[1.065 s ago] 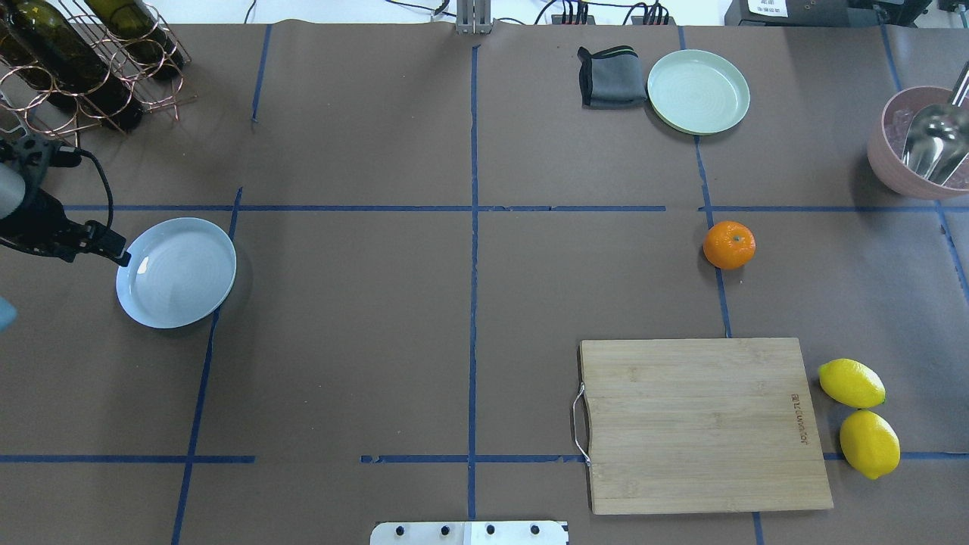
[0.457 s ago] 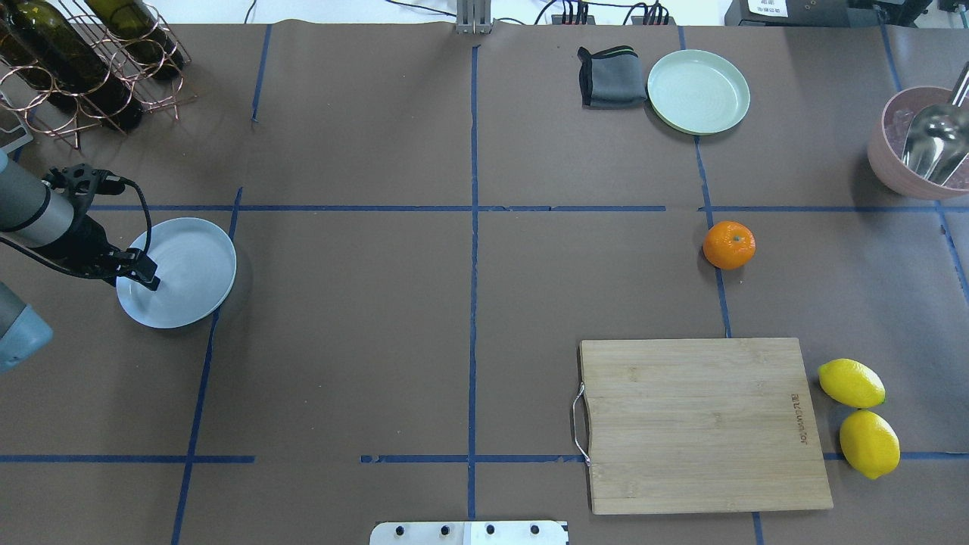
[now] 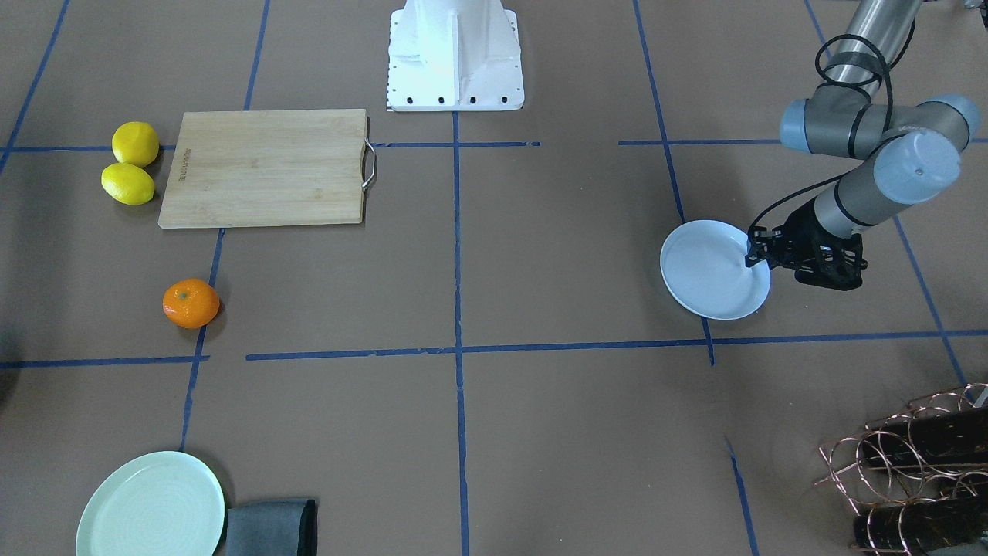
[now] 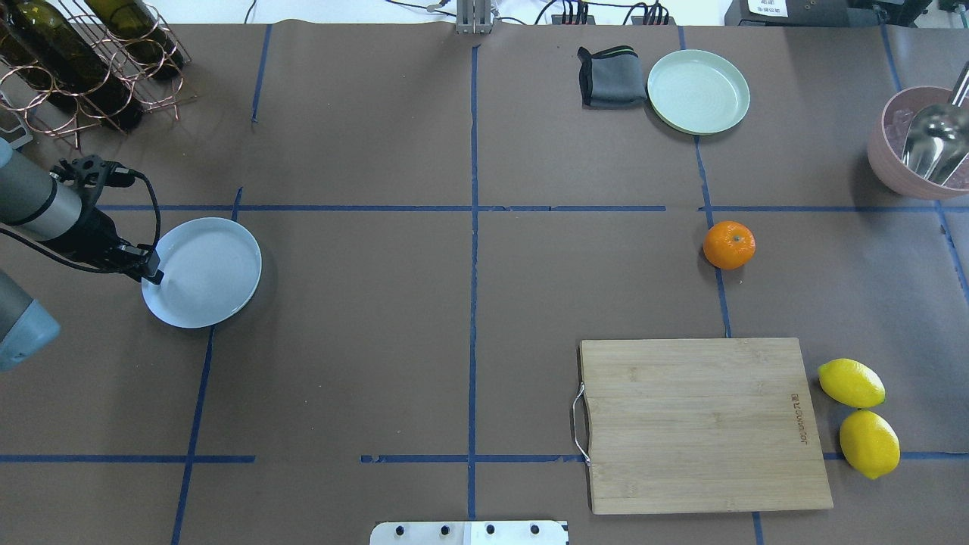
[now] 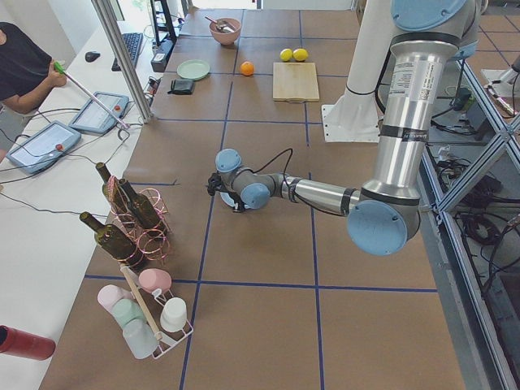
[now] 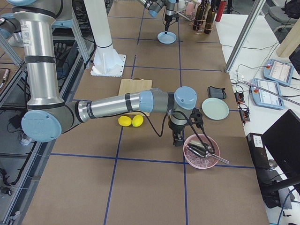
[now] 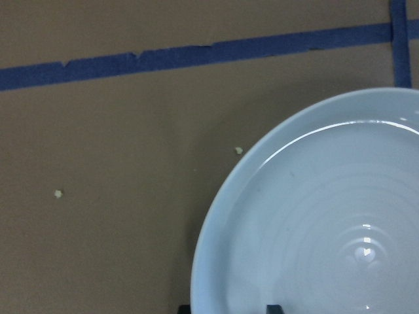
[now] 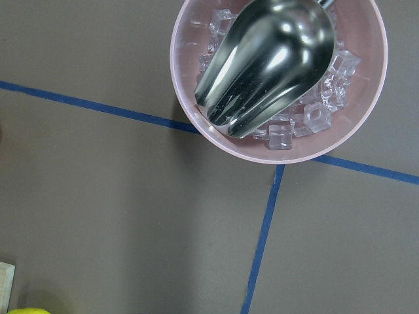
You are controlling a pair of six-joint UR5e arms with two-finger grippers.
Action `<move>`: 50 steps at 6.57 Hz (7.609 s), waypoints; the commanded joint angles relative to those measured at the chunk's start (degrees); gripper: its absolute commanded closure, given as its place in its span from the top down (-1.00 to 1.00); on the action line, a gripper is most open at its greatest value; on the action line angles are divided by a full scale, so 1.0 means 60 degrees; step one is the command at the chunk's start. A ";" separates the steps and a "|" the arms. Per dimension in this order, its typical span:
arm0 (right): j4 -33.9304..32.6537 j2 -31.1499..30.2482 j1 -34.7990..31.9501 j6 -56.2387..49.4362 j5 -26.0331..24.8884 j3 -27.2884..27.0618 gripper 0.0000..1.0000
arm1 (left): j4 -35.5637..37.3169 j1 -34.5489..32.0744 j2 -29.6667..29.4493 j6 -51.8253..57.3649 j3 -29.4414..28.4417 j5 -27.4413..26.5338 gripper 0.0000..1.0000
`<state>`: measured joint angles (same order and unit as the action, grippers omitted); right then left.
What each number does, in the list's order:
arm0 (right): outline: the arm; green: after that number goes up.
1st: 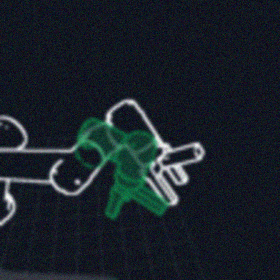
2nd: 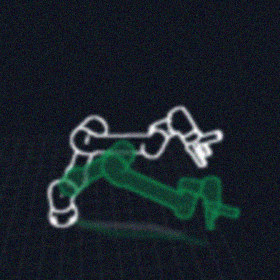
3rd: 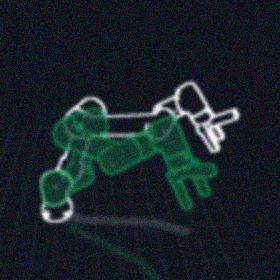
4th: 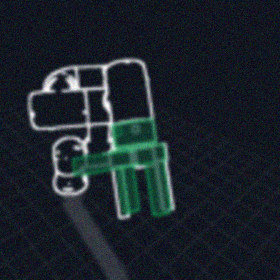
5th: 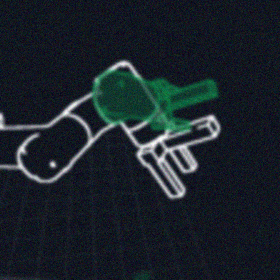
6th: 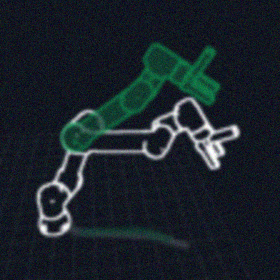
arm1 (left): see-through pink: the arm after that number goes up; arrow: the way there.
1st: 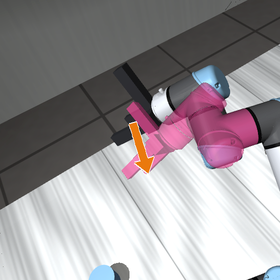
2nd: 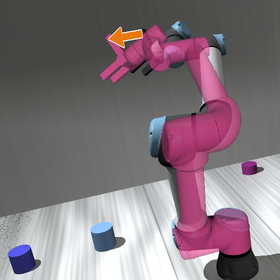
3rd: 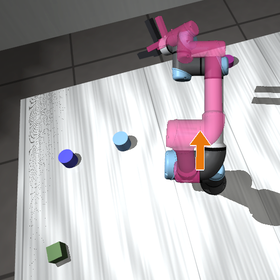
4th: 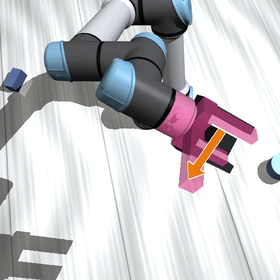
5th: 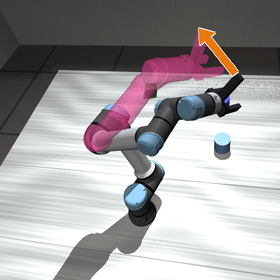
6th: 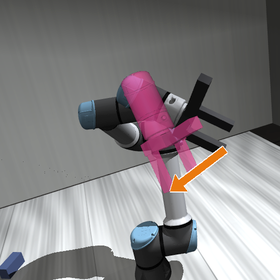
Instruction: Pick orange to plate
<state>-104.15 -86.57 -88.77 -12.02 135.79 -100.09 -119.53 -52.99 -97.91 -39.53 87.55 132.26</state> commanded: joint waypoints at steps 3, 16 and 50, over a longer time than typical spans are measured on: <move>0.0000 0.0000 0.0000 -0.0004 0.0233 0.0128 1.00 | -0.0015 -0.0002 -0.0059 -0.0585 0.0623 0.0191 -1.00; 0.5127 0.0611 0.6044 1.0303 -0.2249 -0.0590 1.00 | -0.1875 0.3031 -0.4702 -0.7430 -0.0471 -0.2590 0.85; 0.2739 0.1290 0.2645 0.4784 -0.0894 0.0260 1.00 | -0.0103 -0.2494 0.1987 0.3349 0.3091 -0.0265 0.99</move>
<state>-78.55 -77.11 -66.66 35.41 130.12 -98.87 -120.56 -59.67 -90.34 -32.91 107.03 127.05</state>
